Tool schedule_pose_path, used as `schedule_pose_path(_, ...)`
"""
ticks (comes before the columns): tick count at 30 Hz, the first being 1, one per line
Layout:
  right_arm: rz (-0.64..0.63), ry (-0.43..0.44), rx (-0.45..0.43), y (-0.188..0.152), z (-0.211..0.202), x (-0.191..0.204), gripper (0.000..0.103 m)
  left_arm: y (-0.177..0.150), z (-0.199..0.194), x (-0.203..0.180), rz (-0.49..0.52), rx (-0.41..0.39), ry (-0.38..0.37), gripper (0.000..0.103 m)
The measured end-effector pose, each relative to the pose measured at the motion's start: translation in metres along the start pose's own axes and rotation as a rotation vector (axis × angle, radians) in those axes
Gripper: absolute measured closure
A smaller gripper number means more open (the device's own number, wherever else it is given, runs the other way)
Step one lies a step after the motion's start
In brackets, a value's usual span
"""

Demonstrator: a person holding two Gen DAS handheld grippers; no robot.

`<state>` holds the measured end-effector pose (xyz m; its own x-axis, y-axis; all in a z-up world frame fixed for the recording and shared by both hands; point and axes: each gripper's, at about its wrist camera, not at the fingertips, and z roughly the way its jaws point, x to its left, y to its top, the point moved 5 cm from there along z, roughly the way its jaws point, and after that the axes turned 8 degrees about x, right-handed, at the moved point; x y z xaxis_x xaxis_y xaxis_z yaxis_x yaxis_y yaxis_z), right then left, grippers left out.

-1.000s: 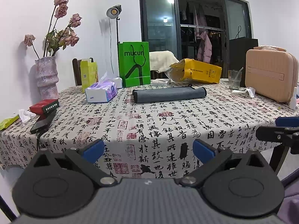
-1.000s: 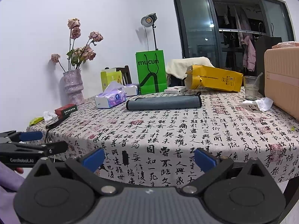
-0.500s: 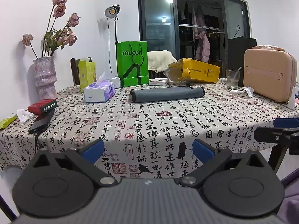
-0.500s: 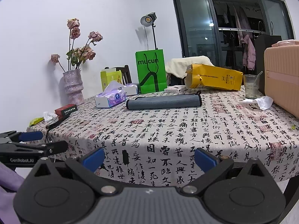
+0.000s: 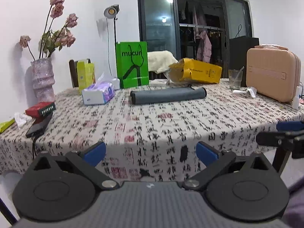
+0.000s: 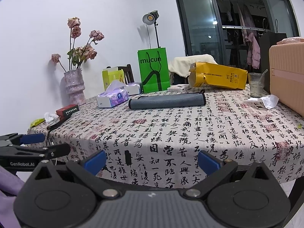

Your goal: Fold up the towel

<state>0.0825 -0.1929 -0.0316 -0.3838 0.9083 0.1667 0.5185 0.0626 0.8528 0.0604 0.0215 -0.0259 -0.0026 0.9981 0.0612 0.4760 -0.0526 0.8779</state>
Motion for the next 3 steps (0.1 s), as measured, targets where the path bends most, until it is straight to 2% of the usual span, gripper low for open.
schedule_pose_path(3,0.019,-0.007,0.015,-0.002,0.014,-0.006,0.000,0.007,0.017,0.001,-0.007,0.003,0.004,0.000)
